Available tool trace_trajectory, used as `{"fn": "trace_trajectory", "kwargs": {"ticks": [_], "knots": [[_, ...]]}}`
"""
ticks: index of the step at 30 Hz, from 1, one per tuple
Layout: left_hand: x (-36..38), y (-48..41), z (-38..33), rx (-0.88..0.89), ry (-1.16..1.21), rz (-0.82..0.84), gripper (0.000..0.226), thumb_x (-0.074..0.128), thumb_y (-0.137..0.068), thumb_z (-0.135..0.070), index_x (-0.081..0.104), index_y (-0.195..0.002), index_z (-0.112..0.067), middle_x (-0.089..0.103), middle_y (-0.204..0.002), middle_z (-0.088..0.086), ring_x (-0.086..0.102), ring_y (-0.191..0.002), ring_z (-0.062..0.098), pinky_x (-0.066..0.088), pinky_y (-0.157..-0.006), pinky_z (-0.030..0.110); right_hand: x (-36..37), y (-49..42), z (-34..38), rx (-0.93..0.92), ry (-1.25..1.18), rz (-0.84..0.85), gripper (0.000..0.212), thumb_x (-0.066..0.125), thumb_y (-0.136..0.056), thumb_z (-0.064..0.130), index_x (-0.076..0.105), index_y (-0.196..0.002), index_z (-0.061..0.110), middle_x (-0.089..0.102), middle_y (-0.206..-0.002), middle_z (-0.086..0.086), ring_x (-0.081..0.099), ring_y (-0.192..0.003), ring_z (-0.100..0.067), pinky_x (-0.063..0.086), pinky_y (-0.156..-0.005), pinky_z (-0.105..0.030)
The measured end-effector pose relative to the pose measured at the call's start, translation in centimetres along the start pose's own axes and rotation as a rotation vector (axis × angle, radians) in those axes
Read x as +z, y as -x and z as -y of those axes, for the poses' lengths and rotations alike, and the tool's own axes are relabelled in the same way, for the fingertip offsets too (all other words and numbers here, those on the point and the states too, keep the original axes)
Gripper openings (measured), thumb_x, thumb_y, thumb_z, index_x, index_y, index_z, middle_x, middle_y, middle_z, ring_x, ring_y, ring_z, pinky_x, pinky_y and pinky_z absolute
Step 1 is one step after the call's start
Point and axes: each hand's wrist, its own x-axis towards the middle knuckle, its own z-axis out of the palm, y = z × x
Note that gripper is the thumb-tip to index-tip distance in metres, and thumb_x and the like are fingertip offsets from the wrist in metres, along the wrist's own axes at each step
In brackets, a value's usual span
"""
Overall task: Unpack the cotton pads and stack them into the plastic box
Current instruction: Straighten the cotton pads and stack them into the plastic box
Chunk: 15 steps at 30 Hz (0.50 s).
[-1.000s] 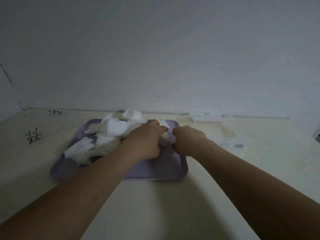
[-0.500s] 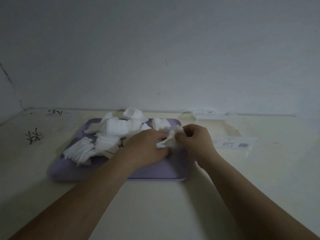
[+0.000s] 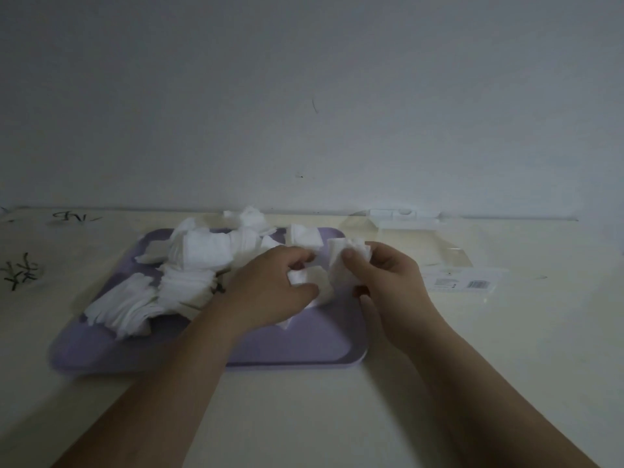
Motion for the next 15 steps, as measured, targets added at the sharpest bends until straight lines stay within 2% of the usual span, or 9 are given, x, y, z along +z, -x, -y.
{"fn": "trace_trajectory", "kwargs": {"ticks": [3,5,6,8,9,12,13,15], "knots": [[0.3,0.4,-0.4,0.037,0.089,-0.13,0.036,0.072,-0.086,-0.035,0.068,-0.122,-0.034,0.065,-0.107,-0.018,0.061,-0.078,-0.008,0.05,-0.079,0.019,0.0,-0.1,-0.1,0.006,-0.037,0.047,0.012,0.071,-0.099,0.017,0.079,-0.1,0.008,0.073,-0.087,-0.009,0.063,-0.081,-0.022,0.048,-0.068,-0.037],[0.3,1.0,-0.7,0.079,0.135,-0.283,0.023,0.065,-0.089,-0.042,0.074,-0.106,-0.03,0.065,-0.103,-0.013,0.062,-0.078,0.002,0.051,-0.078,0.026,0.2,-0.1,-0.1,0.012,-0.087,0.069,0.012,0.07,-0.098,0.015,0.079,-0.101,0.007,0.071,-0.086,-0.009,0.06,-0.079,-0.022,0.045,-0.063,-0.034],[0.4,1.3,-0.9,0.087,0.181,-0.314,0.025,0.06,-0.09,-0.046,0.075,-0.1,-0.028,0.066,-0.1,-0.01,0.063,-0.081,0.008,0.054,-0.08,0.032,0.2,0.0,0.0,0.019,-0.119,0.076,0.012,0.071,-0.097,0.014,0.078,-0.102,0.005,0.071,-0.086,-0.01,0.06,-0.078,-0.021,0.046,-0.061,-0.032],[0.4,2.1,-1.5,0.071,0.327,-0.272,0.033,0.057,-0.094,-0.051,0.076,-0.094,-0.024,0.07,-0.094,-0.002,0.067,-0.088,0.021,0.057,-0.083,0.041,0.3,0.2,0.2,0.037,-0.206,0.094,0.015,0.073,-0.092,0.01,0.075,-0.103,0.0,0.073,-0.087,-0.013,0.066,-0.077,-0.022,0.053,-0.059,-0.03],[0.4,2.3,-1.9,0.055,0.41,-0.241,0.03,0.06,-0.096,-0.049,0.077,-0.095,-0.024,0.074,-0.091,0.0,0.07,-0.089,0.021,0.058,-0.083,0.042,0.3,0.3,0.2,0.048,-0.244,0.109,0.019,0.074,-0.088,0.009,0.072,-0.103,-0.003,0.073,-0.087,-0.016,0.069,-0.078,-0.024,0.058,-0.062,-0.031],[0.7,2.4,-3.0,0.062,0.552,-0.204,0.011,0.071,-0.098,-0.028,0.081,-0.095,-0.023,0.077,-0.084,-0.005,0.07,-0.081,0.011,0.056,-0.077,0.032,0.3,0.4,0.3,0.05,-0.287,0.161,0.029,0.075,-0.082,0.007,0.07,-0.106,-0.008,0.074,-0.091,-0.021,0.072,-0.084,-0.029,0.064,-0.074,-0.038],[0.8,2.6,-3.3,0.074,0.575,-0.197,0.01,0.072,-0.097,-0.025,0.081,-0.094,-0.023,0.076,-0.082,-0.004,0.067,-0.08,0.011,0.055,-0.076,0.034,0.2,0.5,0.4,0.039,-0.28,0.172,0.031,0.076,-0.082,0.007,0.07,-0.107,-0.01,0.073,-0.093,-0.023,0.071,-0.086,-0.031,0.064,-0.076,-0.039],[1.0,2.6,-3.5,0.082,0.617,-0.178,0.01,0.073,-0.097,-0.024,0.082,-0.093,-0.023,0.077,-0.087,0.008,0.067,-0.083,0.016,0.058,-0.081,0.047,0.2,0.6,0.4,0.025,-0.262,0.178,0.035,0.076,-0.082,0.008,0.069,-0.11,-0.013,0.072,-0.096,-0.025,0.069,-0.088,-0.033,0.063,-0.076,-0.039]]}}
